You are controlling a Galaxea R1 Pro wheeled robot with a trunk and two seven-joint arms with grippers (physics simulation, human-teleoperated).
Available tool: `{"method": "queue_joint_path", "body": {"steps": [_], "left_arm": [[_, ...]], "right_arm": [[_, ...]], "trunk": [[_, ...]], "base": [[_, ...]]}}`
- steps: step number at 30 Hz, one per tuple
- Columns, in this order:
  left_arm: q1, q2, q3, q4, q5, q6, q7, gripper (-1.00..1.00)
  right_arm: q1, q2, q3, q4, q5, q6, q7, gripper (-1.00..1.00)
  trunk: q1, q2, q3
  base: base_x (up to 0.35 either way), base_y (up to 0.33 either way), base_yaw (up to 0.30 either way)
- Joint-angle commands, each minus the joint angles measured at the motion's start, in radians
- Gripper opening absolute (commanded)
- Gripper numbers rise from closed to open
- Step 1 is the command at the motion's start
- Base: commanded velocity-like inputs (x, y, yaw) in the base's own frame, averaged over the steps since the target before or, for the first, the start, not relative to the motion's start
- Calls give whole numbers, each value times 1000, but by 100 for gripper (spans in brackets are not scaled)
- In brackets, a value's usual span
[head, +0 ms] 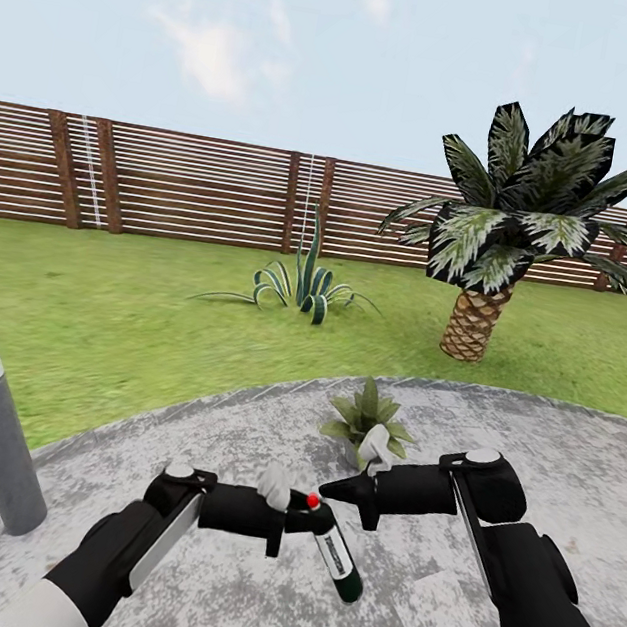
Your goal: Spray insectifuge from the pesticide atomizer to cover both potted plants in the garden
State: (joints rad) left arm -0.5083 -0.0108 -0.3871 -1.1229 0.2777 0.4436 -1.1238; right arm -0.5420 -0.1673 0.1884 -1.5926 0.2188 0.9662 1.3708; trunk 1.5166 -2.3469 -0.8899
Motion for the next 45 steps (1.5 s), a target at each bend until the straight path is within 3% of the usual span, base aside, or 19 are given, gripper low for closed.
{"method": "queue_joint_path", "body": {"steps": [1, 11, 29, 31, 35, 38, 41, 43, 45], "left_arm": [[-2, -1, 4, 0, 7, 10, -1, -100], [-13, -14, 15, 0, 8, 11, -2, -100], [-5, -5, 14, -2, 5, 3, -12, -100], [-2, 2, 17, 4, 3, 1, -8, -100], [-1, 5, 19, 33, -1, -1, -1, -100], [0, 4, 20, 74, -4, -2, 33, -100], [-1, 2, 20, 120, -5, -2, 120, -100], [0, -6, 19, 137, -5, -2, 245, -100], [0, -9, 17, 147, -2, -4, 319, -100]], "right_arm": [[-1, 0, 0, -1, 10, 7, 10, -100], [-1, 0, 0, 0, 11, 7, 10, -100], [-1, -1, -13, -5, 5, 5, 13, -100], [-1, -2, -28, -5, 5, 6, 11, -100], [-1, -2, -98, -6, 5, 6, 9, -100], [-1, -2, -145, -6, 7, 5, -27, -100], [-1, -2, -188, -6, 7, 6, -136, -100], [-1, -1, -241, -6, 6, 6, -231, -100], [-1, -1, -266, -6, 7, 6, -268, -100]], "trunk": [[0, 0, -1], [0, 0, -1], [0, 0, -1], [0, 0, -1], [0, 0, -1], [0, 0, -1], [0, 0, -1], [0, 0, -1], [0, 0, -1]], "base": [[0, 0, 0], [0, 0, 0], [0, 0, 0], [0, 0, 0], [0, 0, 0], [0, 0, 0], [0, 0, 0], [0, 0, 0], [0, 0, 0]]}}
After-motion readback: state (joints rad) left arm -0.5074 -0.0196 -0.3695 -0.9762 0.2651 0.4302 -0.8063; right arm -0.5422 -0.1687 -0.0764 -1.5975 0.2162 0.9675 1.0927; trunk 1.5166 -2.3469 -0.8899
